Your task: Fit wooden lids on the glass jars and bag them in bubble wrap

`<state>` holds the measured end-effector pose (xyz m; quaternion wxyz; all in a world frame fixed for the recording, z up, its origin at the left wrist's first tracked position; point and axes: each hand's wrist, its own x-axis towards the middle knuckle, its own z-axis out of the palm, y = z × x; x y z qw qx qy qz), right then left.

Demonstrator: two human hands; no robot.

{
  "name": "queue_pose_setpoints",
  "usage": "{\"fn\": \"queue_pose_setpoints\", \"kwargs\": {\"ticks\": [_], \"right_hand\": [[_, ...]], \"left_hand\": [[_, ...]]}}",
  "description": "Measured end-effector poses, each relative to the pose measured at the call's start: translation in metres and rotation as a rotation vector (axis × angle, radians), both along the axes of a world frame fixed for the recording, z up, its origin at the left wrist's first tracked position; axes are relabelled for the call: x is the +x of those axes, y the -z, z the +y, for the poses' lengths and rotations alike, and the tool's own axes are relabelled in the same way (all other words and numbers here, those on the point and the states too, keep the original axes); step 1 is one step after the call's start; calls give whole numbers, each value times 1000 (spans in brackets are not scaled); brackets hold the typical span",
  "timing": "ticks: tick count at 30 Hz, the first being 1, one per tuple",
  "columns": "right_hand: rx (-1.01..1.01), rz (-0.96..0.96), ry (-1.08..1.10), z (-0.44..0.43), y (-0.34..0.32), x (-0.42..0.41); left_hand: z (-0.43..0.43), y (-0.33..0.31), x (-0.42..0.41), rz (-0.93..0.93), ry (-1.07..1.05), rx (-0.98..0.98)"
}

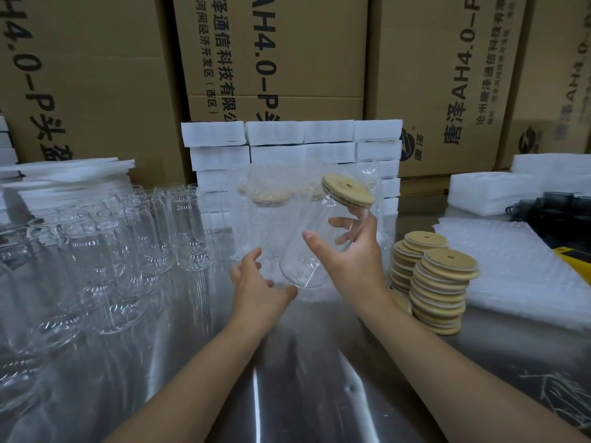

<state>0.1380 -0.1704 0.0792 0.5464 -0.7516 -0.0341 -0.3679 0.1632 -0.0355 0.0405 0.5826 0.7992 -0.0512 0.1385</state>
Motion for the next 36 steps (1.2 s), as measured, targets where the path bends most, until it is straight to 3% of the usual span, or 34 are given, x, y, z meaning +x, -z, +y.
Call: {"fn": "queue_pose_setpoints", "kwargs": {"ticks": [5, 12, 29, 31, 36], "right_hand": [[-12, 0, -2, 0, 1, 1], [-25, 26, -61, -2, 2, 1], [-75, -2, -6, -5, 5, 4], [-51, -18, 5, -6, 4, 3], [8, -20, -24, -6, 4, 4]], "left_hand": [[5, 2, 4, 100, 37, -128], [4, -2, 5, 1, -7, -249], [1, -11, -7, -164, 4, -321], [2, -10, -6, -186, 13, -266], [4, 4, 0, -138, 132, 174]]}}
